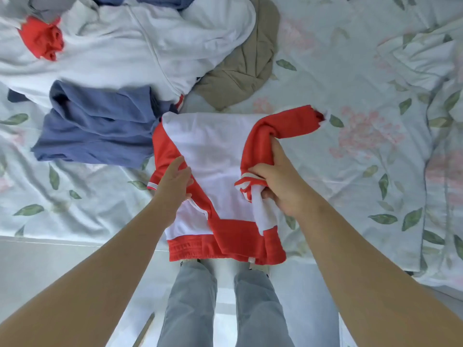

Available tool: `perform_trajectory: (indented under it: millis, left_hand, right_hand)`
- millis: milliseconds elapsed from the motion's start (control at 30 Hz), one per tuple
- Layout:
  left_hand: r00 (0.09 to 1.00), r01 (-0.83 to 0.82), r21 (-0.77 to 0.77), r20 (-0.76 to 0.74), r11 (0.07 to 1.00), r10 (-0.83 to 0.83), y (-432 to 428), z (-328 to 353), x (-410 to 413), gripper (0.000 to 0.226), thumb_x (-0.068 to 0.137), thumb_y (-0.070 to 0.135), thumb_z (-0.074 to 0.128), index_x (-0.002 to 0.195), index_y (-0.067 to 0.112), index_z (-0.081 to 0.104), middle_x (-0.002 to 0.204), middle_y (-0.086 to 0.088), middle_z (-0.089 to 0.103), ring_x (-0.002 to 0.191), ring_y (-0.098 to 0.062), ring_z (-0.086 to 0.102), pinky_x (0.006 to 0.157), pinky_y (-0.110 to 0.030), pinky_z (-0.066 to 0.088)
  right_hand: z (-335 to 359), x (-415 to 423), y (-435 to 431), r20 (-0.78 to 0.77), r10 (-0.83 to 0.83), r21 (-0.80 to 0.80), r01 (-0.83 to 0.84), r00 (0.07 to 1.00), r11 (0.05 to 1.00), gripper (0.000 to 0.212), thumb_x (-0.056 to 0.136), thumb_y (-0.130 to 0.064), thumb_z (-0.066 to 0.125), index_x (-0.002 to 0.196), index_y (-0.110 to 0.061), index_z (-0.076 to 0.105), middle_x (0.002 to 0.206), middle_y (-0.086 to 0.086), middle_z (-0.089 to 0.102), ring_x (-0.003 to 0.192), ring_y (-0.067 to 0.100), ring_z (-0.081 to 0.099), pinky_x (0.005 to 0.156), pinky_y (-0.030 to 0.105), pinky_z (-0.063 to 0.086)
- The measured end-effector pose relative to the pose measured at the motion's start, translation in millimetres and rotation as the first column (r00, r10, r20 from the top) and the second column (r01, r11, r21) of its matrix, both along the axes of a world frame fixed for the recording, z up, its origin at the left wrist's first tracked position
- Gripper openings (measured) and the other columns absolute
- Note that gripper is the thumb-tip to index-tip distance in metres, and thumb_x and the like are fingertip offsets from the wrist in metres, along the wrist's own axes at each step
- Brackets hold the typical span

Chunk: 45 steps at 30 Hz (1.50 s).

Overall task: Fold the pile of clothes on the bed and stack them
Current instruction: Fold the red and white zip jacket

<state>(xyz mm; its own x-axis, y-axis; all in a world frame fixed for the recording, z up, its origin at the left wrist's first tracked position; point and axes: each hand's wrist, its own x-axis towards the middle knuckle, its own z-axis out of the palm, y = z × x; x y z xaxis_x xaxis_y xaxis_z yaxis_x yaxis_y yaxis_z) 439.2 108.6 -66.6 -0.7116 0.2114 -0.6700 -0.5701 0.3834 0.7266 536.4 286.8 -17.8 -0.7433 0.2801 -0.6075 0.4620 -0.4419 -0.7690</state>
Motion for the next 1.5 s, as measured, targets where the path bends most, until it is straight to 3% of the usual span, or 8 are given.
perform_trajectory:
  millis: [200, 500, 600, 733, 833, 1067, 1300, 1500]
  left_hand:
    - [0.934, -0.244, 0.093, 0.292, 0.965, 0.208, -62, 7, -37, 0.038, 0.094, 0.06, 0.034, 0.114, 0.033, 0.051, 0.103, 0.004, 0.063, 0.089, -0.014, 0.061, 0.07, -0.033, 0.048]
    - [0.896, 0.327, -0.481, -0.115, 0.813, -0.428, -40, -28, -25, 0.05, 0.085, 0.037, 0.063, 0.123, 0.015, 0.04, 0.108, 0.002, 0.056, 0.103, -0.025, 0.053, 0.091, -0.042, 0.043]
    - [0.902, 0.28, -0.36, -0.22, 0.89, -0.372, -36, -29, -28, 0.013, 0.09, 0.027, 0.054, 0.088, 0.019, 0.044, 0.077, 0.006, 0.049, 0.08, -0.022, 0.05, 0.063, -0.032, 0.038]
    - [0.978, 0.152, -0.205, -0.112, 0.967, -0.177, -63, -35, -43, 0.026, 0.096, 0.022, 0.043, 0.118, 0.014, 0.054, 0.107, -0.01, 0.061, 0.099, -0.032, 0.056, 0.085, -0.041, 0.048]
    - [0.958, 0.177, -0.547, -0.096, 0.818, -0.271, -75, -48, -45, 0.041, 0.097, 0.031, 0.039, 0.135, 0.017, 0.04, 0.129, -0.019, 0.05, 0.116, -0.038, 0.045, 0.098, -0.042, 0.037]
    - [0.949, 0.251, -0.557, -0.018, 0.792, -0.313, -47, -55, -34, 0.115, 0.067, 0.057, 0.074, 0.149, 0.017, 0.003, 0.151, -0.009, 0.023, 0.139, -0.03, 0.021, 0.11, -0.049, 0.023]
    - [0.992, 0.095, -0.099, 0.094, 0.991, -0.085, -42, -53, -48, 0.035, 0.077, 0.028, 0.077, 0.106, 0.018, 0.059, 0.088, 0.007, 0.067, 0.076, -0.009, 0.067, 0.06, -0.019, 0.051]
    - [0.961, 0.066, 0.105, 0.26, 0.992, -0.091, -38, -37, -59, 0.029, 0.08, 0.032, 0.072, 0.105, 0.022, 0.061, 0.099, 0.0, 0.072, 0.087, -0.016, 0.07, 0.068, -0.027, 0.055]
  right_hand:
    - [-22, -56, -108, 0.099, 0.417, 0.079, -0.425, 0.903, 0.902, 0.071, 0.087, -0.006, 0.057, 0.144, -0.036, 0.026, 0.092, 0.0, 0.053, 0.064, 0.008, 0.054, 0.055, 0.024, 0.047]
    - [-51, -18, -103, 0.35, -0.145, 0.64, -0.123, 0.926, 0.758, 0.031, 0.09, -0.01, 0.046, 0.118, -0.018, 0.057, 0.102, -0.003, 0.059, 0.088, 0.015, 0.053, 0.073, 0.019, 0.033]
    - [-55, -13, -93, 0.312, -0.213, 0.687, -0.066, 0.926, 0.724, 0.031, 0.088, -0.008, 0.049, 0.117, -0.017, 0.057, 0.104, -0.001, 0.059, 0.092, 0.017, 0.054, 0.079, 0.024, 0.038]
    - [-62, -6, -84, 0.316, -0.289, 0.743, -0.046, 0.904, 0.668, 0.035, 0.087, -0.016, 0.055, 0.122, -0.019, 0.054, 0.121, 0.007, 0.054, 0.101, 0.024, 0.054, 0.094, 0.044, 0.043]
    - [-73, -4, -75, 0.491, -0.251, 0.674, -0.181, 0.834, 0.716, 0.06, 0.082, -0.036, 0.065, 0.135, -0.02, 0.041, 0.135, 0.008, 0.044, 0.119, 0.029, 0.045, 0.101, 0.049, 0.038]
    - [-96, -11, -54, 0.391, -0.203, 0.378, 0.044, 0.898, 0.925, 0.077, 0.073, -0.034, 0.079, 0.136, -0.015, 0.04, 0.121, -0.002, 0.056, 0.106, 0.017, 0.057, 0.091, 0.033, 0.048]
    - [-96, -9, -49, 0.268, -0.145, 0.235, 0.081, 0.953, 0.968, 0.046, 0.081, -0.034, 0.072, 0.123, -0.023, 0.056, 0.11, -0.006, 0.066, 0.1, 0.012, 0.063, 0.079, 0.025, 0.052]
    - [-81, -2, -43, 0.205, -0.225, 0.177, 0.191, 0.953, 0.966, 0.045, 0.086, -0.029, 0.067, 0.128, -0.022, 0.053, 0.118, -0.002, 0.064, 0.107, 0.015, 0.062, 0.083, 0.03, 0.053]
